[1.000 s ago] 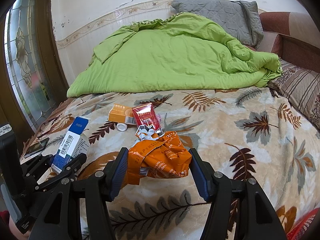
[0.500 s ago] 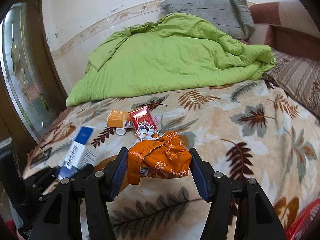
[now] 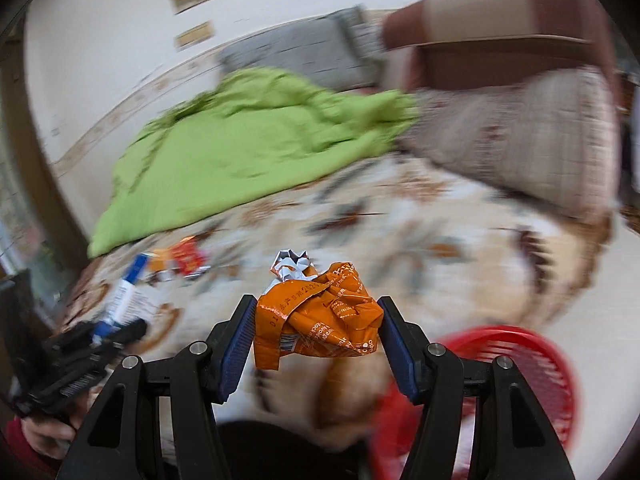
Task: Collect trash
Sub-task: 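Carry both items over the red wastebasket and open both tools, then move both tools back over the bed toward the remaining red packets, then grasp the red packet with the right tool while the left tool grasps the orange box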
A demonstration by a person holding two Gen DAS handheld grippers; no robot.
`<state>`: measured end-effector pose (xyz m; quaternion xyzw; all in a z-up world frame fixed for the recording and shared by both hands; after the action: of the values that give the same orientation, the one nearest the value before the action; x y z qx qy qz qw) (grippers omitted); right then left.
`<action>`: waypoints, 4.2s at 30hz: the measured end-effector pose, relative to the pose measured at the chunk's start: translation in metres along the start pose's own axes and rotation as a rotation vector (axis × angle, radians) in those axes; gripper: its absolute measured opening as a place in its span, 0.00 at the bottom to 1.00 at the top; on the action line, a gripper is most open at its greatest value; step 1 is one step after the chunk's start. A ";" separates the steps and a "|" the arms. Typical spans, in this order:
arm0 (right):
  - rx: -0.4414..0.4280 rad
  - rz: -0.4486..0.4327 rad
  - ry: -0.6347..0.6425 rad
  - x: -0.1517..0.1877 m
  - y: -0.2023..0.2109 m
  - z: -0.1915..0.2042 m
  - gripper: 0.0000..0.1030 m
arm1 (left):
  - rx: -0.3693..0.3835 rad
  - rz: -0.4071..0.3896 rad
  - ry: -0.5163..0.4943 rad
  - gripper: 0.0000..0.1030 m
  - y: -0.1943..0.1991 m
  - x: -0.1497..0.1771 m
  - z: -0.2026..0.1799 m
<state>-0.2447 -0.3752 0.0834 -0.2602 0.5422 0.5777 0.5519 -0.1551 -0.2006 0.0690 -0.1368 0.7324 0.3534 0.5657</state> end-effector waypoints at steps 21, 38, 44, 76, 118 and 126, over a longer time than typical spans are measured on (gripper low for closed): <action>0.201 -0.050 -0.182 -0.004 0.072 -0.147 0.78 | 0.293 0.142 -0.032 0.61 -0.061 0.008 -0.172; -0.151 0.057 -0.058 0.015 0.002 0.015 0.78 | -0.159 0.030 0.052 0.68 -0.020 0.003 0.041; -0.244 0.121 -0.040 0.022 -0.036 0.075 0.78 | -0.419 0.020 0.134 0.71 -0.004 0.017 0.156; -0.258 0.361 0.350 0.096 -0.332 0.284 0.54 | -0.671 -0.013 0.477 0.71 0.025 0.046 0.333; -0.167 0.119 -0.015 0.047 -0.229 0.190 0.54 | -0.256 0.295 0.256 0.66 -0.103 0.026 0.259; -0.119 0.079 -0.011 0.037 -0.228 0.178 0.55 | -0.267 0.325 0.246 0.66 -0.129 0.037 0.246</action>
<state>0.0092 -0.2441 0.0220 -0.2677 0.5139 0.6315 0.5151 0.0903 -0.1201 -0.0389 -0.1326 0.7548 0.5144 0.3849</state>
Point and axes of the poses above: each gripper's, at about its wrist camera, not at the fingertips, and y roughly against the way its jaws point, z to its left, x to its underside, the point moved 9 cm from there along -y, roughly the way its jaws point, and after that the axes turned 15 degrees about -z, right-handed, at the moved point
